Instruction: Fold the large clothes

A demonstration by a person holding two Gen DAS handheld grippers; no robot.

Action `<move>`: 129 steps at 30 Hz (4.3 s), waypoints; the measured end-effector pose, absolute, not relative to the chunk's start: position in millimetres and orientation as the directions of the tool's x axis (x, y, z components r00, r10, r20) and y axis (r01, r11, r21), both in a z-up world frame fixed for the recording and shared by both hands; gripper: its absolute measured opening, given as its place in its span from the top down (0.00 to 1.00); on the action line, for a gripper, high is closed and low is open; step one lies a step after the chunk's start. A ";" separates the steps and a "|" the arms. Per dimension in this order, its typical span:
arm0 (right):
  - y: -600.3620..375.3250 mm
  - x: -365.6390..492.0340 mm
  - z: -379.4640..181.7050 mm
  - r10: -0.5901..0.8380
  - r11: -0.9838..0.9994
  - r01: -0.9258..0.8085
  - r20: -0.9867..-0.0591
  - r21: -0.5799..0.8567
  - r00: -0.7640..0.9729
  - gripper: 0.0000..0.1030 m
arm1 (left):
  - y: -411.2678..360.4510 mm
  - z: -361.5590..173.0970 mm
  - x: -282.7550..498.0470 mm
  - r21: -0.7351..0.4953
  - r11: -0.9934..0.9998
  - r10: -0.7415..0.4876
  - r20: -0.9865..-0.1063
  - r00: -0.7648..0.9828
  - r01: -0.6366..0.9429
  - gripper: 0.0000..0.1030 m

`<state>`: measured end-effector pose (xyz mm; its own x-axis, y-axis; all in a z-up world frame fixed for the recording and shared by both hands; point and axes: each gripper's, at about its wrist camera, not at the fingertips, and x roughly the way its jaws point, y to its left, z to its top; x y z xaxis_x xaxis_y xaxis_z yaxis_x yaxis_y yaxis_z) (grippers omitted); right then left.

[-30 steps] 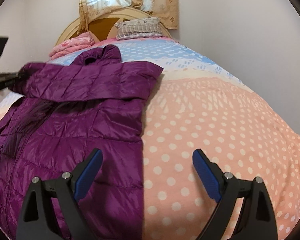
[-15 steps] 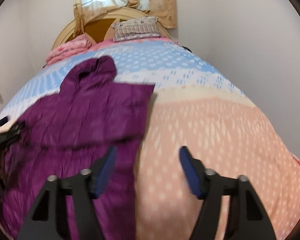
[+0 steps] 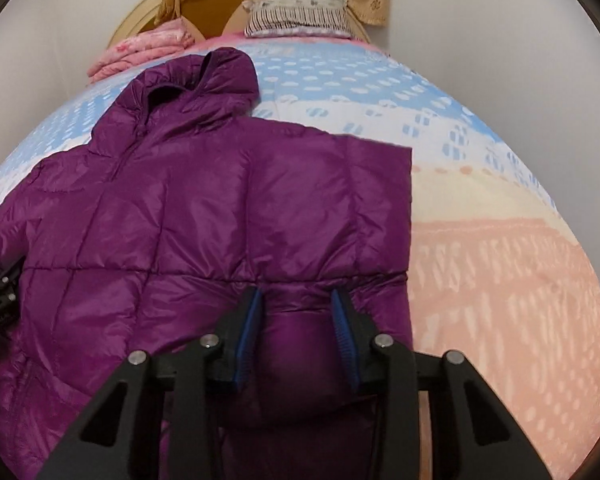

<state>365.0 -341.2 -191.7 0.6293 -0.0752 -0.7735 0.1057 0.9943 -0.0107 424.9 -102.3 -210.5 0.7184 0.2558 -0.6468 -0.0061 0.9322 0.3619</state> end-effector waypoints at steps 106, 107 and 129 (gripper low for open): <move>-211.7 155.8 -142.7 0.098 0.992 -0.129 -0.667 0.002 0.739 0.13 | 270.7 -188.3 211.2 -0.049 0.892 0.255 -0.766 0.590 -0.449 0.87; -214.3 155.2 -141.3 0.091 0.993 -0.119 -0.663 0.003 0.743 0.13 | 275.1 -177.3 214.3 -0.012 0.884 0.303 -0.746 0.593 -0.468 0.87; -312.7 153.1 -134.7 0.026 0.989 0.070 -0.612 0.132 0.790 0.13 | 81.7 -34.8 299.0 0.233 0.964 0.224 -0.451 0.864 -0.129 0.88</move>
<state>153.1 -312.7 -134.7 0.7904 0.0264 -0.6121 0.0696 0.9887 0.1325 299.0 81.7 -34.8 0.8640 0.2245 -0.4507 -0.1292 0.9640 0.2326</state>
